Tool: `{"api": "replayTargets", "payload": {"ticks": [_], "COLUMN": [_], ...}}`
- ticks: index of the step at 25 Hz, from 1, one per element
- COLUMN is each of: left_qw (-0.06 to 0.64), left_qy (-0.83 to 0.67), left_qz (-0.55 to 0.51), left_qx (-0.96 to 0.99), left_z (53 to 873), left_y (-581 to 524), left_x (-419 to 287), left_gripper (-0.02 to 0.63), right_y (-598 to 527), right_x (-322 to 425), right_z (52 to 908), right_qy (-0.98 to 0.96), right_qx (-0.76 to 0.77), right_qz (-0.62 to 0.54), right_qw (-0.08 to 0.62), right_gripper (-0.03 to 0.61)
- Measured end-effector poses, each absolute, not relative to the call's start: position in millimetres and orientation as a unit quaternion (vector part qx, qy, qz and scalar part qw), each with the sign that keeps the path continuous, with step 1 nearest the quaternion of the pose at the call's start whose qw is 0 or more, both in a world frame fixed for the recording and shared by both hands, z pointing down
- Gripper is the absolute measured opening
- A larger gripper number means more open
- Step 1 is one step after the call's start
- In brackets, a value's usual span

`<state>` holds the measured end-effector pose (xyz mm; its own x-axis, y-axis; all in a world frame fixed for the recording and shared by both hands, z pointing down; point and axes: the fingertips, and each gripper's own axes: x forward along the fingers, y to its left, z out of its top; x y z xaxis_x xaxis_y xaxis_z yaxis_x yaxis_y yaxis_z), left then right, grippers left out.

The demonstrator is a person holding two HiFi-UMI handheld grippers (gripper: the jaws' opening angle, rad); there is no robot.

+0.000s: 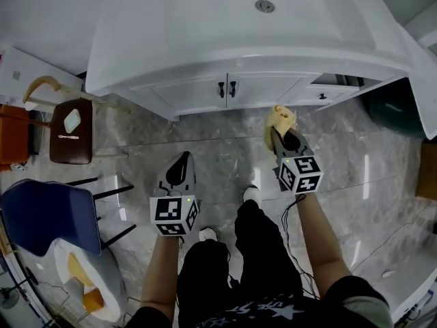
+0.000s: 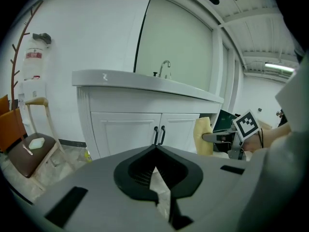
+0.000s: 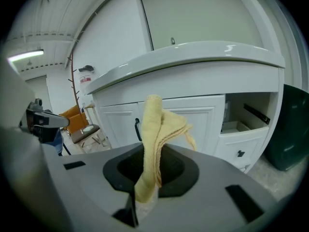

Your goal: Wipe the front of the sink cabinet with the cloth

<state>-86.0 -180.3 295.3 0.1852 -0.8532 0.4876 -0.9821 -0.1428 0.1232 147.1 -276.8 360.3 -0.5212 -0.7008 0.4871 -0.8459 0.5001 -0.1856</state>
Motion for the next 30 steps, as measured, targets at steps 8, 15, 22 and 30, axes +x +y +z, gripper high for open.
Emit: {"api": "replayTargets", "payload": {"ticks": [8,15,22,30], "left_qw": [0.168,0.104,0.043,0.047], "left_qy": [-0.608,-0.617,-0.612,-0.597], "left_qz": [0.117,0.077,0.048,0.048], "left_qx": [0.767,0.776,0.788,0.8], "left_z": [373,410,418,439], "left_y": [-191,-238,-248,-244], "left_x": [-114,-121,-121,-115], "left_gripper": [0.015,0.015,0.015,0.015], "right_y": [-310,-345,-357,-370], "right_x": [103,77,46,43], "right_z": [360,370,367,381], "right_qy": [-0.893,-0.916,-0.932,-0.924], "right_qx": [0.434,0.397,0.357,0.372], "right_qz": [0.002,0.009,-0.061,-0.07], "right_qw": [0.12,0.058,0.027,0.048], "right_gripper": [0.063,0.063,0.063,0.063]}}
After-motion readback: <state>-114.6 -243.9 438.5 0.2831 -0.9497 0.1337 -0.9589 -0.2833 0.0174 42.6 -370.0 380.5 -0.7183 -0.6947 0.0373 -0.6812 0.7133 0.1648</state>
